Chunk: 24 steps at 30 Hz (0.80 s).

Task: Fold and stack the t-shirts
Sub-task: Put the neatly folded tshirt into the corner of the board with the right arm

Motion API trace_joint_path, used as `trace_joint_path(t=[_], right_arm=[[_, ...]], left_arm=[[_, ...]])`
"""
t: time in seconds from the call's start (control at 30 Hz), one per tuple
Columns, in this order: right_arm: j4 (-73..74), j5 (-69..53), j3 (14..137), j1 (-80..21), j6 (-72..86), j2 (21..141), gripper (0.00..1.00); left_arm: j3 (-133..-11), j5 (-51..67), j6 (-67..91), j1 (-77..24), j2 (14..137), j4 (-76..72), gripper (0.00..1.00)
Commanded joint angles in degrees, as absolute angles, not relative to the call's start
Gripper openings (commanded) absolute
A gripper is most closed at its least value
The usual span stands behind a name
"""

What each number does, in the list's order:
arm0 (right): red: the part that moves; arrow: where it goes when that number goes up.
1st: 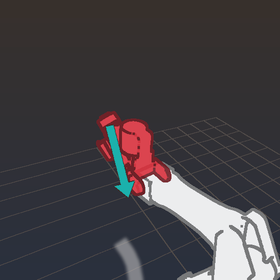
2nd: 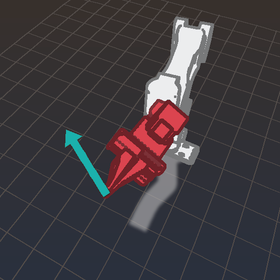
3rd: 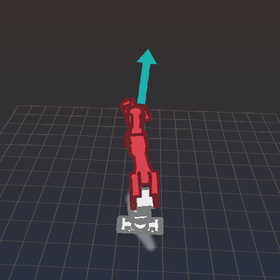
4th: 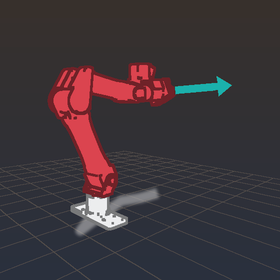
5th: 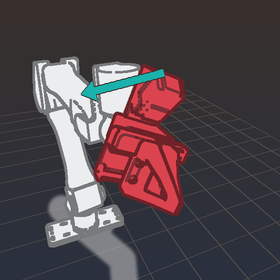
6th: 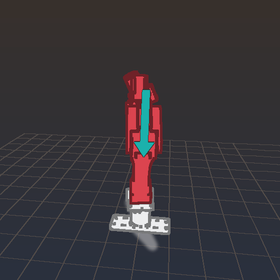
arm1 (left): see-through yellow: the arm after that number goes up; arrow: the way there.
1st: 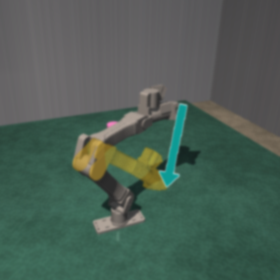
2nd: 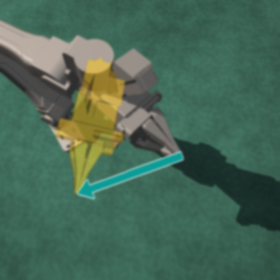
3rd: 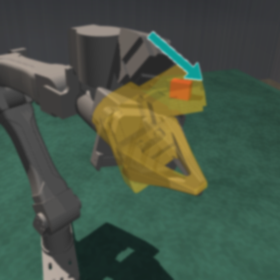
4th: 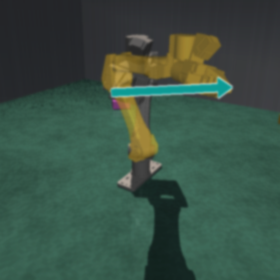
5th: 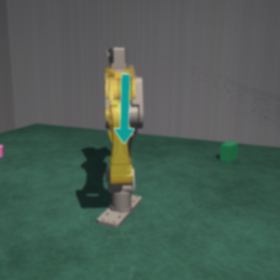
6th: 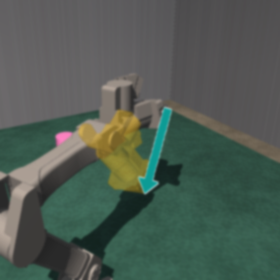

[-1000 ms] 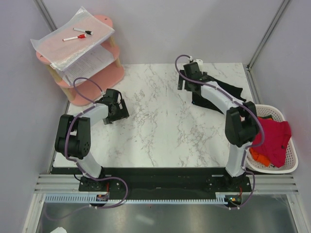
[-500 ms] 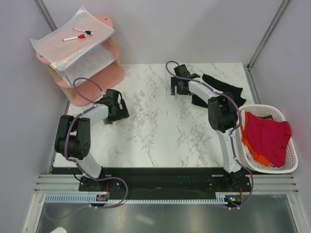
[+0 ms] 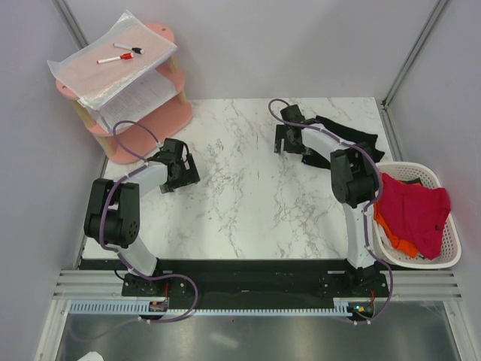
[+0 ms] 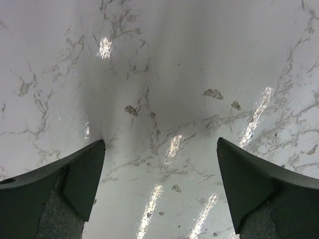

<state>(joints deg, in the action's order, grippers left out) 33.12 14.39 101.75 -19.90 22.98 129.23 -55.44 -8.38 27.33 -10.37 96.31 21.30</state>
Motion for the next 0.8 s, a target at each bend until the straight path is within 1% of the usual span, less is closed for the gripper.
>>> trace_joint_path(t=[0.0,0.17,0.37,0.6,0.77], right_arm=[[36.9,17.2,95.9,-16.3,23.4,125.5,0.98],[36.3,18.9,91.0,-12.0,24.1,122.3,0.98],[35.3,19.1,88.5,-7.4,24.3,119.1,0.98],[33.4,16.6,89.3,-7.7,24.2,117.7,0.98],[30.5,20.5,90.9,-12.0,22.0,114.6,0.98]], left_arm=[[-54.9,-7.3,26.4,-10.6,94.7,20.9,1.0],[-54.9,-7.2,26.2,-10.7,94.3,20.9,1.0],[-54.6,-7.2,26.0,-10.7,93.7,21.0,1.0],[-54.5,-7.5,25.9,-10.7,93.5,21.0,1.0],[-54.3,-8.0,25.7,-10.7,93.1,20.9,1.0]])
